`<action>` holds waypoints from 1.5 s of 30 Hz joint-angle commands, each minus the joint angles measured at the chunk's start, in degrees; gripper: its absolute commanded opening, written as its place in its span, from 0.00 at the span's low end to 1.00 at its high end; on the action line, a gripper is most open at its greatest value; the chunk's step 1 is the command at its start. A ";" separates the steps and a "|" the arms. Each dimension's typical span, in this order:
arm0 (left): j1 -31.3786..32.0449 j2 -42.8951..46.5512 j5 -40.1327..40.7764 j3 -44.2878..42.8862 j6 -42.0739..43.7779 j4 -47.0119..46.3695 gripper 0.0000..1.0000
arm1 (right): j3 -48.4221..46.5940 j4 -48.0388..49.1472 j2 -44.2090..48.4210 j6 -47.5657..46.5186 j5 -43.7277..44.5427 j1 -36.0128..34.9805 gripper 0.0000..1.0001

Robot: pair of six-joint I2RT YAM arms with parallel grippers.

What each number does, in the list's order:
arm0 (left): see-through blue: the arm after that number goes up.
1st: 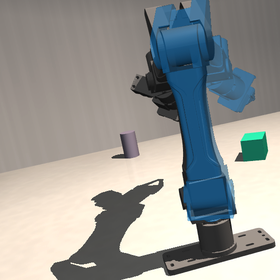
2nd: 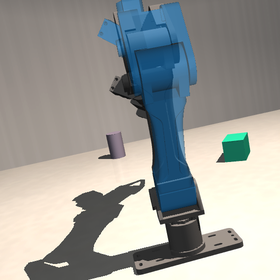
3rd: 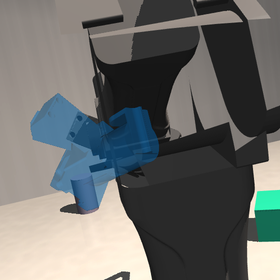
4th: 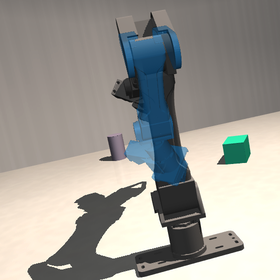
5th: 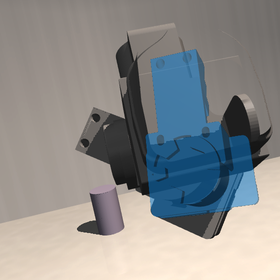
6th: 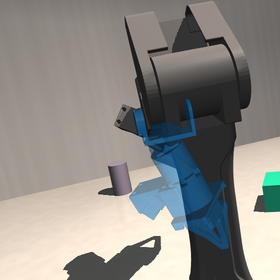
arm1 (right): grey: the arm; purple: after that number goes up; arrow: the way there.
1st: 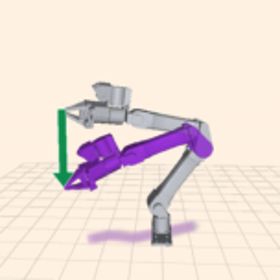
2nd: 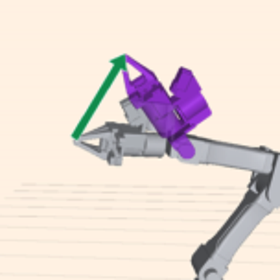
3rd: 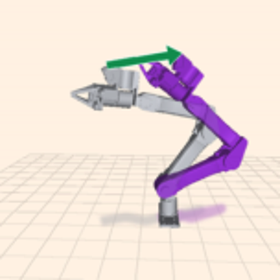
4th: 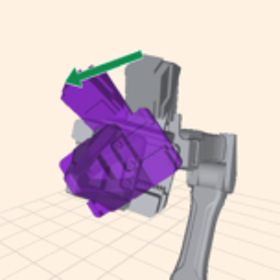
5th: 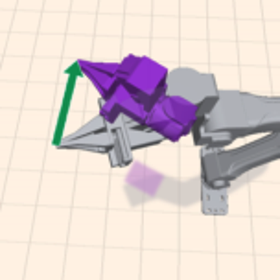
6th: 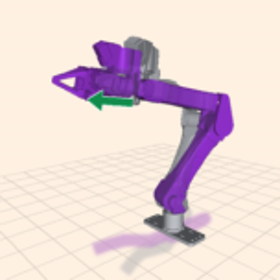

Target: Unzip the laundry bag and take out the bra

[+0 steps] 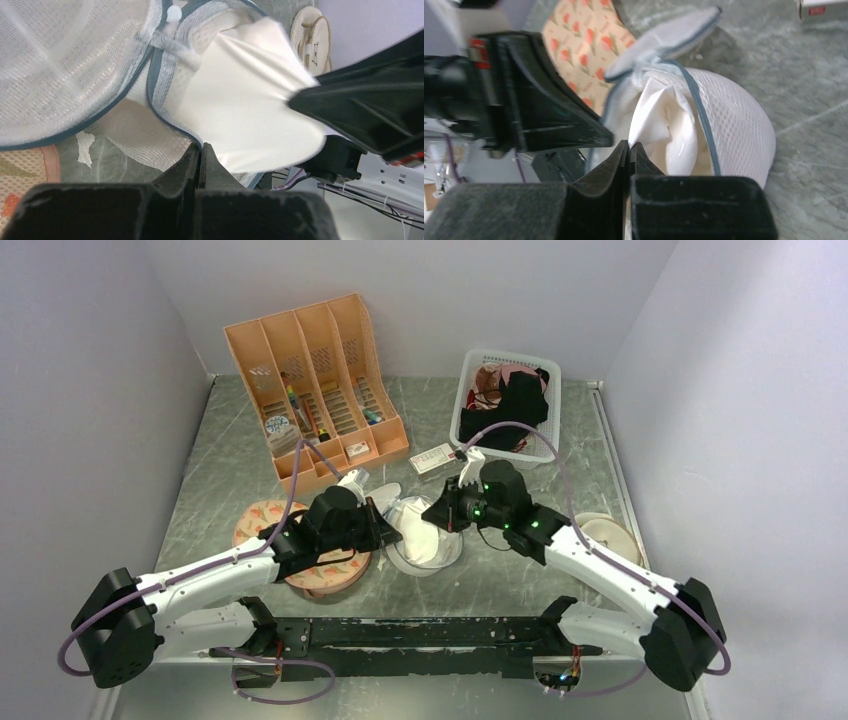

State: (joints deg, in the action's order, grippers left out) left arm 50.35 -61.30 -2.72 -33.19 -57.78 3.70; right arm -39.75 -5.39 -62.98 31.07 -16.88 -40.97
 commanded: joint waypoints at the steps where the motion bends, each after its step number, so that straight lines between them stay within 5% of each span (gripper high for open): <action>1: 0.43 -0.25 -1.65 -0.99 0.32 -1.77 0.07 | 1.25 7.15 4.73 3.84 -1.11 -0.31 0.00; 11: 1.07 -0.81 -1.62 -1.50 0.73 -0.60 0.07 | -0.79 7.16 13.03 7.48 7.01 -0.20 0.00; 29: 1.84 -1.85 0.32 -3.42 2.26 2.48 0.07 | -11.05 -4.15 27.77 -3.18 21.25 -0.24 0.00; 45: 1.89 1.25 5.54 -7.32 6.10 11.05 0.83 | -14.35 -6.97 33.15 -7.28 37.97 -0.23 0.00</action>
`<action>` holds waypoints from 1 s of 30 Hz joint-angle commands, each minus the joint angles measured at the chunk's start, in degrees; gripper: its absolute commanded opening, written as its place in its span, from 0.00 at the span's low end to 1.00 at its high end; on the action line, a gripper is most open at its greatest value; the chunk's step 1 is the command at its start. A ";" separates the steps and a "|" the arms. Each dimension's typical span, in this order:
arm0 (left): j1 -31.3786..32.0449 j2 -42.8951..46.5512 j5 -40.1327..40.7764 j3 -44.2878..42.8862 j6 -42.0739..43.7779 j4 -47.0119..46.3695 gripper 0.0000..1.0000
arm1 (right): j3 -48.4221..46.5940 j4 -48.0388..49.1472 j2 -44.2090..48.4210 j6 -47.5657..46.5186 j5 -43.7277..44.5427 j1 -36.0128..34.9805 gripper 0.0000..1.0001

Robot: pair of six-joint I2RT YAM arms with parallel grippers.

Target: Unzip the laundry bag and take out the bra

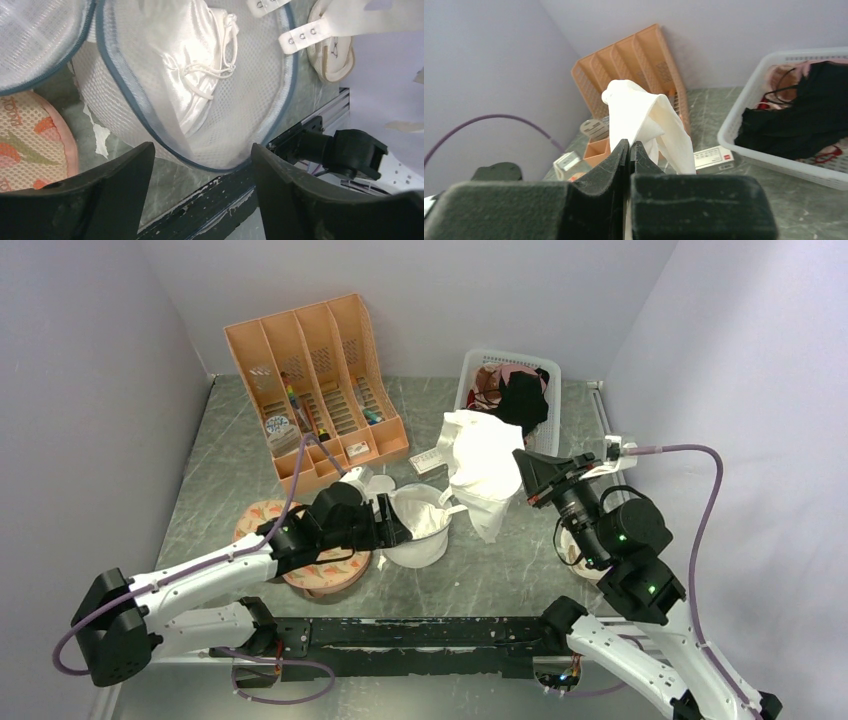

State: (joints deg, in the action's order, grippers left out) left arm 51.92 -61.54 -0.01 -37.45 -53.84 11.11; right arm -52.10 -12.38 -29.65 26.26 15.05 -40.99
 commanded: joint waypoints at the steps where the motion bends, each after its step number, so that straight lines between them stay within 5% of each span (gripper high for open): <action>1: 0.29 1.65 2.90 -3.36 2.56 4.19 0.87 | -2.41 0.56 -0.76 -3.27 6.91 -0.16 0.00; 4: 0.29 2.30 3.37 -3.81 3.11 5.76 0.94 | -4.70 2.21 -2.92 -5.01 9.94 -0.24 0.00; 19: 0.37 7.41 5.76 -7.82 6.84 13.97 0.97 | -11.22 23.14 -24.03 -21.80 21.64 0.74 0.00; 22: 0.37 8.12 5.87 -8.24 7.25 14.66 0.97 | -14.44 25.69 -30.94 -22.07 16.85 6.68 0.00; 26: 0.37 9.11 5.95 -7.83 7.26 15.20 0.98 | -21.15 22.88 -40.90 -10.11 -0.71 23.41 0.00; 30: 0.42 10.33 6.19 -7.80 7.11 16.53 0.98 | -28.05 23.70 -50.65 -6.25 -7.98 30.57 0.00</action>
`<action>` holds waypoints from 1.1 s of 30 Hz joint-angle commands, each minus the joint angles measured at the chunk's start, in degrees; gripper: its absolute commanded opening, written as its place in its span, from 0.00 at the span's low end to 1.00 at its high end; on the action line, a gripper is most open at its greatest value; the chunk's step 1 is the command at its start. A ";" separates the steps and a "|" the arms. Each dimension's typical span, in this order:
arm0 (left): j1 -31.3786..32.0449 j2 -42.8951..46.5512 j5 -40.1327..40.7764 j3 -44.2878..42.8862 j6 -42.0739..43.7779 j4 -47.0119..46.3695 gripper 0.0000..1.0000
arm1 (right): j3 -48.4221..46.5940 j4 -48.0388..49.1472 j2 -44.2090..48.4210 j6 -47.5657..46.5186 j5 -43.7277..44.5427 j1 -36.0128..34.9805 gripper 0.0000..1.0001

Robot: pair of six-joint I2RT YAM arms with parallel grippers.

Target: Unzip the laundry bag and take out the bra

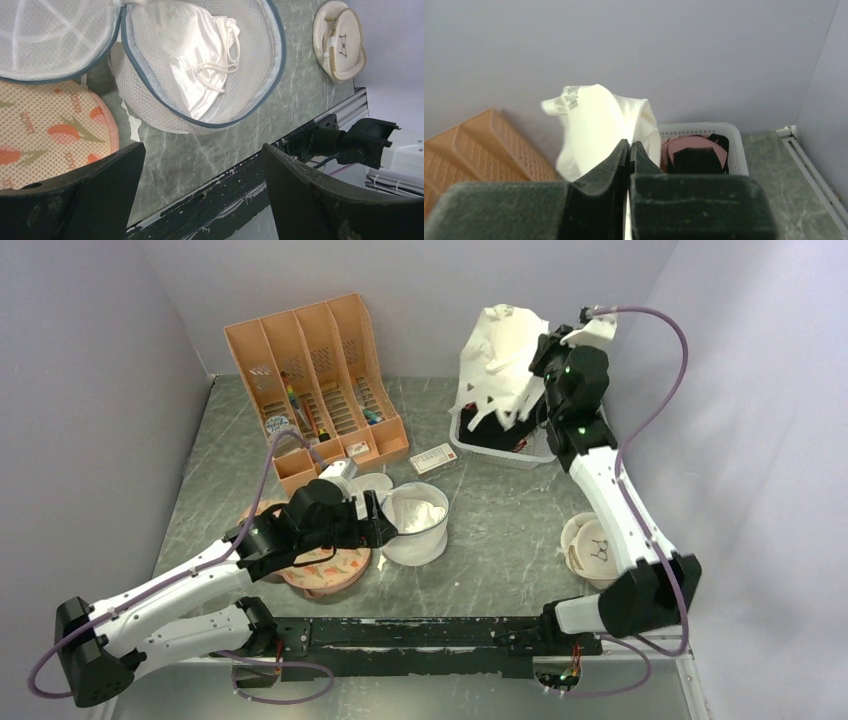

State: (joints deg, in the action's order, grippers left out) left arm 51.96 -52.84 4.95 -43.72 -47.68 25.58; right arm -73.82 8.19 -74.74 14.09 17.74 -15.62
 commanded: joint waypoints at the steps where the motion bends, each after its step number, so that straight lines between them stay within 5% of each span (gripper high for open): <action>1: 0.39 2.00 1.44 -1.43 0.93 2.36 0.98 | -8.11 3.26 -8.08 6.58 -12.36 6.57 0.00; 6: 0.44 3.80 2.49 -1.23 0.92 3.61 0.98 | -12.39 3.23 -18.30 10.85 -20.07 11.01 0.00; 11: 0.43 4.54 2.78 -0.99 0.88 4.02 0.98 | -3.49 5.76 -21.99 18.01 -30.98 12.92 0.00; 18: 0.43 4.16 1.74 -1.24 1.51 4.31 0.98 | 4.41 7.50 -24.75 20.08 -32.34 15.64 0.00; 26: 0.38 5.49 1.72 -0.91 0.83 4.57 0.98 | -1.07 -0.67 -30.43 11.31 -26.55 16.59 0.00; 33: 0.47 4.95 0.81 0.06 -0.04 3.23 0.98 | 5.08 1.38 -30.65 15.57 -32.64 16.63 0.00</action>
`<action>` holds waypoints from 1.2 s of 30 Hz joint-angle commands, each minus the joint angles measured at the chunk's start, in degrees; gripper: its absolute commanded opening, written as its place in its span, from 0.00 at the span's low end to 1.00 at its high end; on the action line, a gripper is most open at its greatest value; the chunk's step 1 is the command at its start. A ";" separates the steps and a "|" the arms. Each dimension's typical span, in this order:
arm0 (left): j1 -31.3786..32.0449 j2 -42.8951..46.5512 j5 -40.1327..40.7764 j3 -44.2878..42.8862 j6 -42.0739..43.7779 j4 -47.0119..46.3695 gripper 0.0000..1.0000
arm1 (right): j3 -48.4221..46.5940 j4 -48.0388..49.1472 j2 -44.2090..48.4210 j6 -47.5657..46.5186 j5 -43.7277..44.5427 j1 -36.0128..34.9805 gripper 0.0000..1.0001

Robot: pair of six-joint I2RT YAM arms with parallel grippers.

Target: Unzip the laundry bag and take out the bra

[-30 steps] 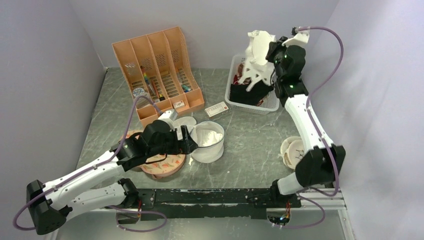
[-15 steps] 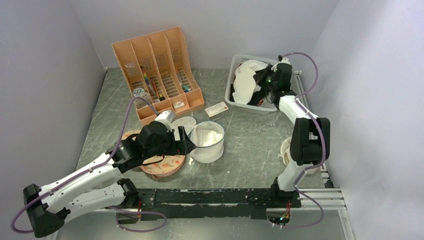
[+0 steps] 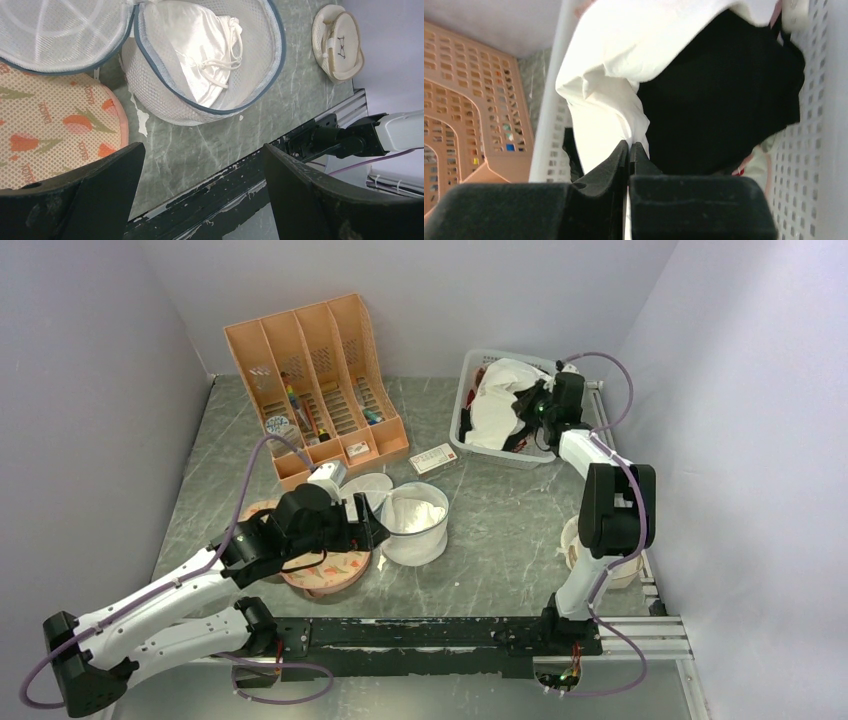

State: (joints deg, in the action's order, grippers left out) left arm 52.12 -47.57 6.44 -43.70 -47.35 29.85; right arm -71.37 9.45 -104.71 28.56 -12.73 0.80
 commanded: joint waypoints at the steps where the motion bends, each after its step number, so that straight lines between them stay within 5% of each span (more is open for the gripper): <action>1: 0.29 -0.78 -1.04 -0.27 -0.33 -1.16 0.98 | 2.22 -0.47 -1.27 0.88 -1.26 0.22 0.00; 8: 0.28 -2.69 -1.66 -1.63 -1.07 -0.66 0.98 | -3.61 -10.88 -2.20 -4.19 1.78 0.20 0.02; 11: 0.27 -2.67 -2.10 -1.40 -2.24 -1.59 0.98 | -3.60 -14.76 2.52 -4.51 2.11 0.21 0.16; 15: 0.27 -2.79 -2.22 -1.04 -4.19 -1.95 0.98 | 0.22 -17.69 13.65 -4.78 5.39 0.25 0.47; 22: 0.24 -1.71 -0.28 3.01 -11.50 -5.07 0.99 | 14.63 -13.91 33.55 -1.66 -4.37 -2.63 0.66; 28: 0.22 -3.23 1.19 5.93 -18.22 -8.33 0.98 | 22.98 -18.50 42.32 -2.17 -11.22 -12.24 0.70; 36: 0.12 -9.87 1.52 3.07 -15.79 -10.51 0.94 | 26.72 -19.09 46.35 1.66 -10.94 -31.60 0.64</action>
State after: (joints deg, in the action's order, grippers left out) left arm 52.18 -54.65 6.87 -38.15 -63.46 22.74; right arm -45.15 -9.98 -59.96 27.88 -22.50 -25.76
